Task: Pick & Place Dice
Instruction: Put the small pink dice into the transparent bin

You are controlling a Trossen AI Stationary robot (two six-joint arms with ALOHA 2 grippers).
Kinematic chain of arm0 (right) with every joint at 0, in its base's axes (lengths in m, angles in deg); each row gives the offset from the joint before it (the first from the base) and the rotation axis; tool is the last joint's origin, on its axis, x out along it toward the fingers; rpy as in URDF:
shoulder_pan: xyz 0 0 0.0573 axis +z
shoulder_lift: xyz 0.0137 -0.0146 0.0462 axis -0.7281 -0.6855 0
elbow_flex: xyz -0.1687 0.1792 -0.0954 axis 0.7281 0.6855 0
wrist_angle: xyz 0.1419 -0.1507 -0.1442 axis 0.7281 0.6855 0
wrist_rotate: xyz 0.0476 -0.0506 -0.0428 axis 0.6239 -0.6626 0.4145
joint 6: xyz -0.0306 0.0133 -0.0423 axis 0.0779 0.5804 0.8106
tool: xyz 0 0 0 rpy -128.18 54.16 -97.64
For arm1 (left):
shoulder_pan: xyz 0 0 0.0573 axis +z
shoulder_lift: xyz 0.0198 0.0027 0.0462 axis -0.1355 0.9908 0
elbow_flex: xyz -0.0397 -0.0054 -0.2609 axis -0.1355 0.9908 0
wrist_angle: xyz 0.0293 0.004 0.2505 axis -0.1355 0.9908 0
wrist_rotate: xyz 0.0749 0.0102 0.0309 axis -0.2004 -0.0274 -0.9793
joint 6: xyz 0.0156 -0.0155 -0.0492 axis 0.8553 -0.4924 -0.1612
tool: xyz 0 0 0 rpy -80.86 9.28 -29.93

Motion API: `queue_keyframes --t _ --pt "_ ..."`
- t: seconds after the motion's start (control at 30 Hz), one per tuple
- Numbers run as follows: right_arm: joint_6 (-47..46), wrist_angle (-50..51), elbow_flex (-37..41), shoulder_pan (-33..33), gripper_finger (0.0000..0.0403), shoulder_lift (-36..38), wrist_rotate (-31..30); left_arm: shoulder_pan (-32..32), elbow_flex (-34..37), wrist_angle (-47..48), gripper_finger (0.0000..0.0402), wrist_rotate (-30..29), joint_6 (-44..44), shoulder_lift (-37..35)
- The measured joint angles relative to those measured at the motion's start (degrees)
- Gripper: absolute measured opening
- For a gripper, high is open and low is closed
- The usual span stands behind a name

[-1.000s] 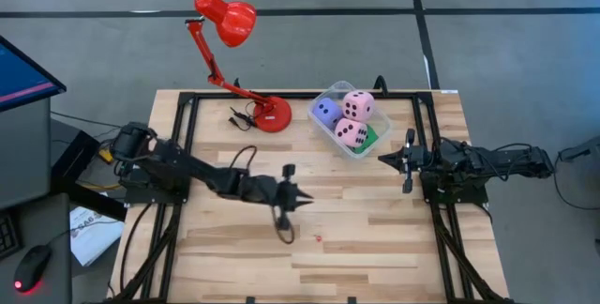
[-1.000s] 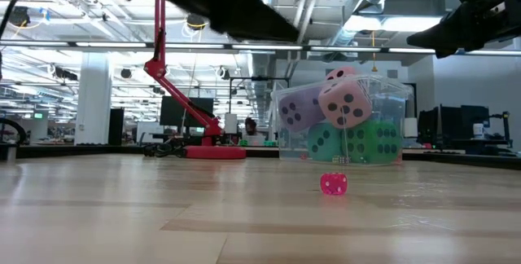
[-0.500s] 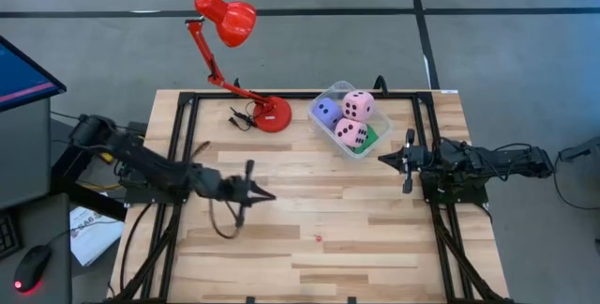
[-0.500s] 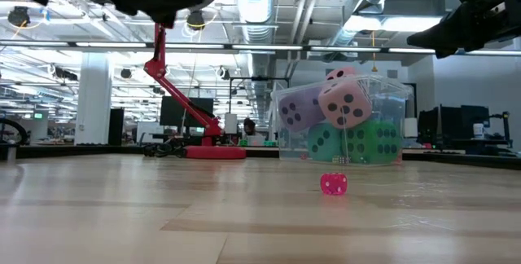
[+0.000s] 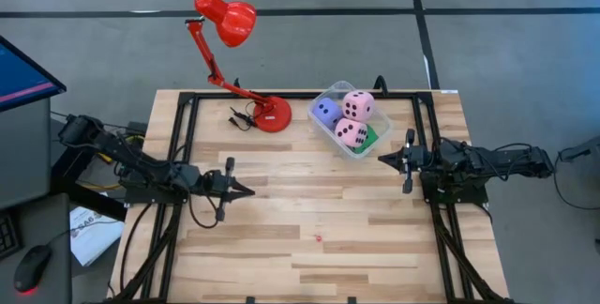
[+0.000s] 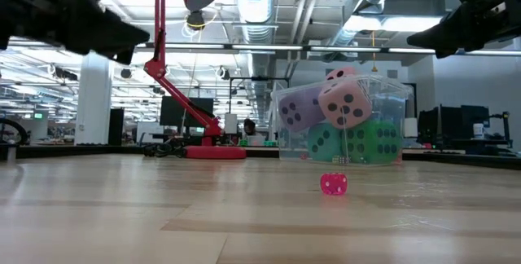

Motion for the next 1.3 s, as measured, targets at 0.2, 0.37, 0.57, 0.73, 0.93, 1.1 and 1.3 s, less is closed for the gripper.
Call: queue_keyframes --t 0.2,0.37,0.57,0.73,0.93,1.1,1.3 --pt "0.00 0.16 0.00 0.00 0.0000 0.00 0.04 0.00 1.34 -0.04 0.0005 0.05 -0.09 -1.12" --pt "0.00 0.17 0.00 0.00 0.0000 0.00 0.13 0.00 1.34 0.11 0.0002 4.93 1.51 -1.13" --pt "-0.18 -1.75 0.00 0.00 0.0000 0.00 0.13 0.13 1.34 -0.10 0.0001 8.08 4.79 -1.13" --pt "-6.33 -3.20 0.00 0.03 0.0000 0.00 1.25 0.17 1.34 -0.07 0.0001 6.48 5.07 -1.11" --pt "-9.25 -7.27 0.00 2.13 0.0000 -3.58 3.02 0.17 1.32 -0.07 0.0001 6.48 5.05 -1.08" --pt "-8.99 -18.95 0.00 4.34 0.0000 -11.46 3.02 0.17 1.32 -0.07 0.0001 6.48 5.05 -1.08" --pt "-9.03 -30.05 0.00 6.58 0.0000 -19.59 3.03 0.17 1.32 -0.07 0.0001 6.48 5.05 -1.08"
